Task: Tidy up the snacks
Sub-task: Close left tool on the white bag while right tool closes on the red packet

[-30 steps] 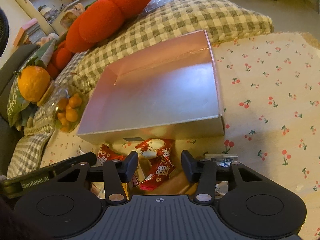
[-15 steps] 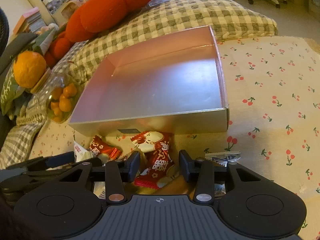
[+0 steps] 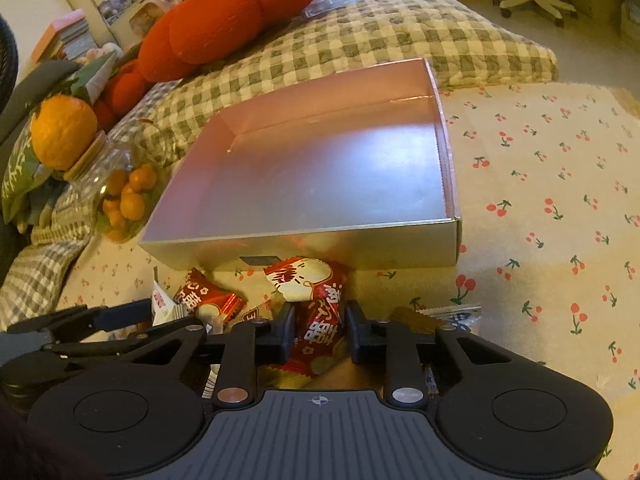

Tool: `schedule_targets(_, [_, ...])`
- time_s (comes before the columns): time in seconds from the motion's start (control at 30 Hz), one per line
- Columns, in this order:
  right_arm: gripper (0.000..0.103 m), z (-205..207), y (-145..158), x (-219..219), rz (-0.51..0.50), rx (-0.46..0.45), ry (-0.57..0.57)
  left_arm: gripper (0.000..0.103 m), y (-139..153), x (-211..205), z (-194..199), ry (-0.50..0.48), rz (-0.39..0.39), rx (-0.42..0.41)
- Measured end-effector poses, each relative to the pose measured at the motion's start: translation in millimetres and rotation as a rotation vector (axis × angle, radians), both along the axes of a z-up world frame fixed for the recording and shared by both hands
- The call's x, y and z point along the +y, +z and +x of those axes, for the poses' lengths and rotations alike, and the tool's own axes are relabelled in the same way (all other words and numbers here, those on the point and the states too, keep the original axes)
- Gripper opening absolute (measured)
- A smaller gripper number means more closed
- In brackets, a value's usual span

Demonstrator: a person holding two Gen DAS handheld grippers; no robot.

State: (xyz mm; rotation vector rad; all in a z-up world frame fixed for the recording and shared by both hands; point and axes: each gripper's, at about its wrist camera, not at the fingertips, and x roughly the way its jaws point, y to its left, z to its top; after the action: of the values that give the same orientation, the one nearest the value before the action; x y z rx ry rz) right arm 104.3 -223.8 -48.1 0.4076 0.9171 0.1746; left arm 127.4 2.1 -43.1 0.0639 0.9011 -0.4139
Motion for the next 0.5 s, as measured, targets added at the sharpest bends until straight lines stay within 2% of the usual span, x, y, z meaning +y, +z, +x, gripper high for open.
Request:
schedule_targets(0.03, [0.025, -0.5, 0.8, -1.3, 0.006, 0.001, -0.004, 0.061, 0.6, 0.9, 0.2, 0.004, -0.003, 0.001])
schedule_targets(0.07, [0.025, -1.3, 1.6, -2.7, 0.010, 0.002, -0.009, 0.046, 1.6, 1.9, 0.3, 0.005, -0.013, 0.003])
schedule_targets(0.33, [0.025, -5.0, 12.3, -11.8, 0.061, 0.004, -0.036, 0.041, 9.1, 8.1, 0.2, 0.044, -0.044, 0.002])
schedule_targets(0.4, [0.025, -6.3, 13.5, -13.0, 0.065, 0.010, -0.039, 0.028, 12.3, 8.3, -0.9, 0.046, -0.053, -0.007])
schedule_targets(0.5, [0.025, -7.0, 13.9, -14.0, 0.068, 0.016, -0.044, 0.023, 16.9, 7.3, -2.3, 0.060, -0.048, -0.017])
